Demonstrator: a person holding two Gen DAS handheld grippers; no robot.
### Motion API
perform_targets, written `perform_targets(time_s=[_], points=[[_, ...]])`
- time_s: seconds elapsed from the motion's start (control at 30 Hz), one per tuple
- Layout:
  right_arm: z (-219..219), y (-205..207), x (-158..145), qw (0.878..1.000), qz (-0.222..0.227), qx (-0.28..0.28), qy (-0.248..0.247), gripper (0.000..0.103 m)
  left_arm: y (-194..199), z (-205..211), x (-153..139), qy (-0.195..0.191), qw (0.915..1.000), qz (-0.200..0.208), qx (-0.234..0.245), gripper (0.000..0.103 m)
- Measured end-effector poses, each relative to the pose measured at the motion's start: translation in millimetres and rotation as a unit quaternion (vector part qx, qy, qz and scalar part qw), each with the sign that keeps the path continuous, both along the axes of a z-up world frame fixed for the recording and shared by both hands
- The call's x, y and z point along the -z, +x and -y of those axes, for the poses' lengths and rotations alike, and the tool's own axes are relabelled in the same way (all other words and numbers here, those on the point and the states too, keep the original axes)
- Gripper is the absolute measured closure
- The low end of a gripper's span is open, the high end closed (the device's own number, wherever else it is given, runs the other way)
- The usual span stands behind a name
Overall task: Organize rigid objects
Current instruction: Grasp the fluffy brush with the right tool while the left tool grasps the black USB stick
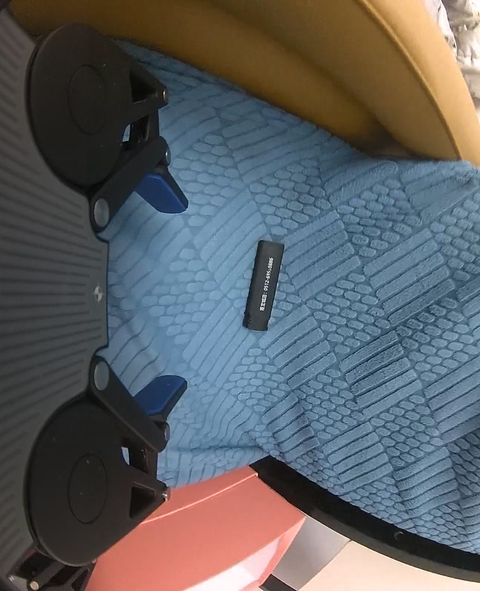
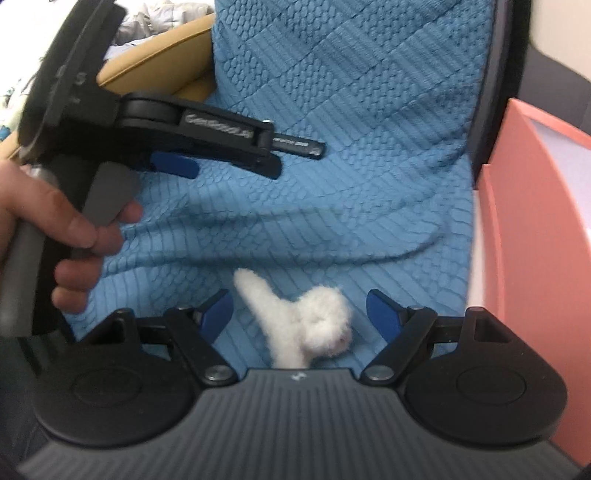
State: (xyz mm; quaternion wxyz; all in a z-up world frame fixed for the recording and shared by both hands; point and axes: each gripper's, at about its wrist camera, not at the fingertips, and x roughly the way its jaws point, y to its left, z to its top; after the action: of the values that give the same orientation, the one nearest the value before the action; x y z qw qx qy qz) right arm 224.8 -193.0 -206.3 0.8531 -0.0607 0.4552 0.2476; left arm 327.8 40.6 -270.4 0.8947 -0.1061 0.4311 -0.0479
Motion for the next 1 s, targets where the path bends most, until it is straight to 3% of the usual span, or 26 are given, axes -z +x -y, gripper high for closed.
perform_targets(time_s=[0.17,0.2,0.57,0.77,1.0], points=[[-10,9,13,1.000,-0.005,-0.019,-0.018,0.029,18,5,7,0.012,0.9999,-0.010,0.000,0.006],[-11,9,15,1.000,-0.009,-0.023,-0.017,0.037,21,4,8,0.011,0.9999,-0.012,0.000,0.006],[-17,16,16,1.000,0.009,-0.017,-0.025,0.051,43,-3,18,-0.019,0.9996,-0.011,-0.019,0.006],[-7,35,22,0.999,0.024,0.039,-0.021,0.052,57,5,20,-0.013,0.9997,0.016,-0.009,0.006],[-3,53,29,0.996,0.040,0.074,-0.024,0.052,77,18,28,0.023,0.9994,0.025,-0.006,0.005]])
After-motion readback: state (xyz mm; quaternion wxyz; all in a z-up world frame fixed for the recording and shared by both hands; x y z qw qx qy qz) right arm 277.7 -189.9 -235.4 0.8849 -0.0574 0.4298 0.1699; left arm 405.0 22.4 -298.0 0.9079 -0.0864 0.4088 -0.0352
